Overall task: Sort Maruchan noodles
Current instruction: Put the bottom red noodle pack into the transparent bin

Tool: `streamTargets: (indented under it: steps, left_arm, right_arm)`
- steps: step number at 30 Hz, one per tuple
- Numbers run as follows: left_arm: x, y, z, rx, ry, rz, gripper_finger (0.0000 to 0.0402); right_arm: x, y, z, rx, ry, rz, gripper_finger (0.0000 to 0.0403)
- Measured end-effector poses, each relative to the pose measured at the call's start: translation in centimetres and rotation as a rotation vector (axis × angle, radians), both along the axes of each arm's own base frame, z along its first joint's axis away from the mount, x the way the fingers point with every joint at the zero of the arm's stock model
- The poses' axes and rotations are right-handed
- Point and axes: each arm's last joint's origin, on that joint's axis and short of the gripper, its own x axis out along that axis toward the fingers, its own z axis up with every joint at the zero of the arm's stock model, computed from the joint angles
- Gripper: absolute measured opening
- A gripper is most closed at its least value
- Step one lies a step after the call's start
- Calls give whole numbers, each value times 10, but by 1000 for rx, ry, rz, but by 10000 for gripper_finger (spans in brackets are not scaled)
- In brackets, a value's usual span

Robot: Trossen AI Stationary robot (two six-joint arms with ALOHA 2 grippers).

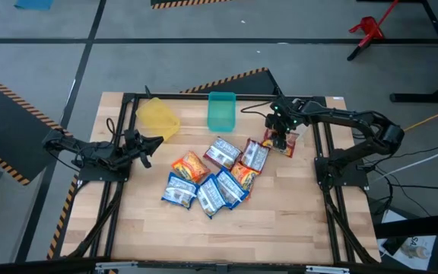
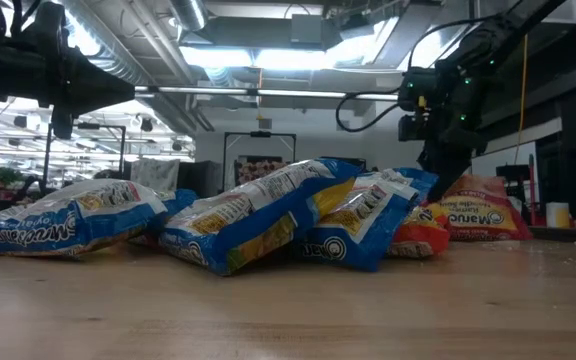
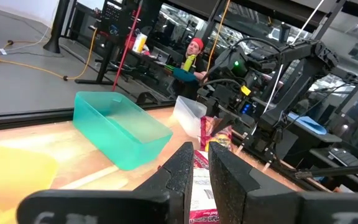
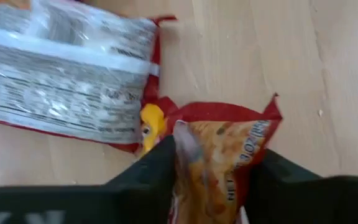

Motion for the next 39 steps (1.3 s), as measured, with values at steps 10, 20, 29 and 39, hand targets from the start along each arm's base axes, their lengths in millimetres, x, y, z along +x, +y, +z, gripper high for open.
streamTargets:
  steps: [10,20,29,39]
  left_arm:
    - [0,0,0,0,0,0,44]
    - [0,0,0,0,0,0,44]
    - [0,0,0,1,2,0,44]
    - [0,0,-1,7,18,1,44]
  right_arm:
    - [4,-2,14,10,8,1,36]
    - [16,-11,61,29,-57,-45,35]
    - [-13,-26,109,-26,-233,-336,31]
    - [-82,-19,143,-237,-333,-964,34]
